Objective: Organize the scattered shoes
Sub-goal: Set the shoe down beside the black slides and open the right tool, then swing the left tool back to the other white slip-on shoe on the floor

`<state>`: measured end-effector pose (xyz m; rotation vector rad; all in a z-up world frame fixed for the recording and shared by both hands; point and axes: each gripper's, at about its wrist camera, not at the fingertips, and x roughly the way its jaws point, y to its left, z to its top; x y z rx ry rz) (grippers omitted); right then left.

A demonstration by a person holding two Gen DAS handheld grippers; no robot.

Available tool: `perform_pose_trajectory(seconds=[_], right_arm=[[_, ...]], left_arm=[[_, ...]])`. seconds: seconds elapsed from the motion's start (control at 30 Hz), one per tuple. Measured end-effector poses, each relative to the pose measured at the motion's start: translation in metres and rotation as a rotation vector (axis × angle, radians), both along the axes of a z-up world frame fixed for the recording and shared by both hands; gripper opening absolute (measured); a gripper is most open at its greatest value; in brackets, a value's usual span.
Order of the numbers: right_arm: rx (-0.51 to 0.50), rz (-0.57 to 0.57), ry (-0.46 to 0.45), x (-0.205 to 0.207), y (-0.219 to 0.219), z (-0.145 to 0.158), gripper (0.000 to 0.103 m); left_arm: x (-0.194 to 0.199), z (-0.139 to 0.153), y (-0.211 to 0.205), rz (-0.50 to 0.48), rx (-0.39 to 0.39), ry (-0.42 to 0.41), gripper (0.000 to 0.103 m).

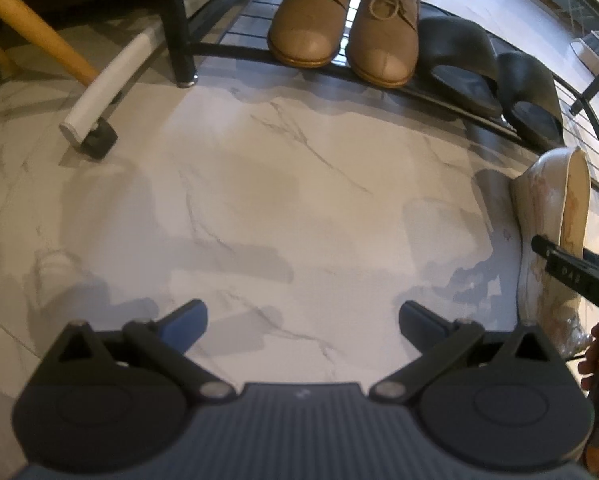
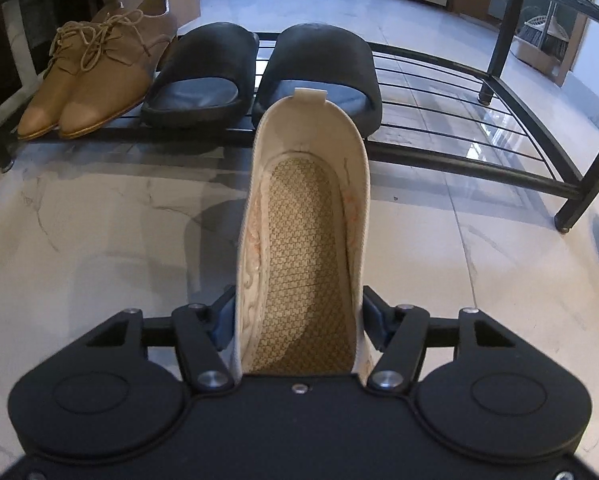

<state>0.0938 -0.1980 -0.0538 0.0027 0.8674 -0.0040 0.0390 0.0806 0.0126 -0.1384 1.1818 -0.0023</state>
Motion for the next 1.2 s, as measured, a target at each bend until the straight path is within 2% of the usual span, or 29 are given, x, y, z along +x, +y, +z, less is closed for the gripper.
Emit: perform_pose_trajectory(seconds=[0.07, 0.1, 0.3, 0.37, 0.47, 0.6, 0.63, 0.67, 0.7, 0.77, 0.8, 0.93, 1.03, 1.13, 1.2], right_arm=[[0.016, 0.015, 0.001, -0.001, 0.001, 0.003, 0.100], [0.025, 0.022, -0.016, -0.004, 0.003, 0.010, 0.103], [0.000, -0.012, -0.044, -0.016, 0.012, 0.047, 0.103], [0.025, -0.064, -0.046, -0.031, 0.013, 0.069, 0.103], [0.076, -0.081, -0.105, -0.058, 0.013, 0.111, 0.103], [0.133, -0.123, -0.258, -0.097, 0.012, 0.160, 0.103], [0.159, -0.135, -0.324, -0.112, 0.010, 0.174, 0.103], [0.196, -0.158, -0.438, -0.139, 0.007, 0.192, 0.103], [0.203, -0.164, -0.464, -0.146, 0.006, 0.196, 0.103], [0.203, -0.207, -0.598, -0.175, 0.001, 0.211, 0.103], [0.186, -0.242, -0.660, -0.186, -0.001, 0.216, 0.103], [0.164, -0.308, -0.767, -0.201, -0.011, 0.225, 0.103], [0.194, -0.358, -0.802, -0.207, -0.026, 0.228, 0.103], [0.232, -0.403, -0.808, -0.208, -0.045, 0.228, 0.103], [0.230, -0.490, -0.800, -0.207, -0.060, 0.227, 0.103]], left_arm=[[0.000, -0.001, 0.000, -0.002, -0.003, -0.003, 0.102], [0.000, -0.001, 0.000, -0.003, -0.008, -0.008, 0.102], [-0.001, 0.001, -0.004, -0.020, -0.020, -0.036, 0.102], [-0.002, 0.003, -0.005, -0.025, -0.019, -0.052, 0.102], [-0.003, 0.006, -0.005, -0.030, -0.023, -0.077, 0.102], [-0.006, 0.012, -0.006, -0.039, -0.035, -0.122, 0.102], [-0.007, 0.014, -0.008, -0.053, -0.045, -0.134, 0.102], [-0.007, 0.014, -0.009, -0.061, -0.054, -0.133, 0.102], [-0.008, 0.014, -0.012, -0.080, -0.076, -0.129, 0.102], [-0.011, 0.015, -0.018, -0.112, -0.101, -0.135, 0.102], [-0.014, 0.018, -0.024, -0.140, -0.084, -0.158, 0.102], [-0.024, 0.026, -0.045, -0.223, -0.017, -0.233, 0.102], [-0.028, 0.031, -0.051, -0.260, -0.020, -0.262, 0.102], [-0.030, 0.037, -0.049, -0.247, -0.031, -0.297, 0.102], [-0.028, 0.040, -0.050, -0.239, -0.021, -0.311, 0.102]])
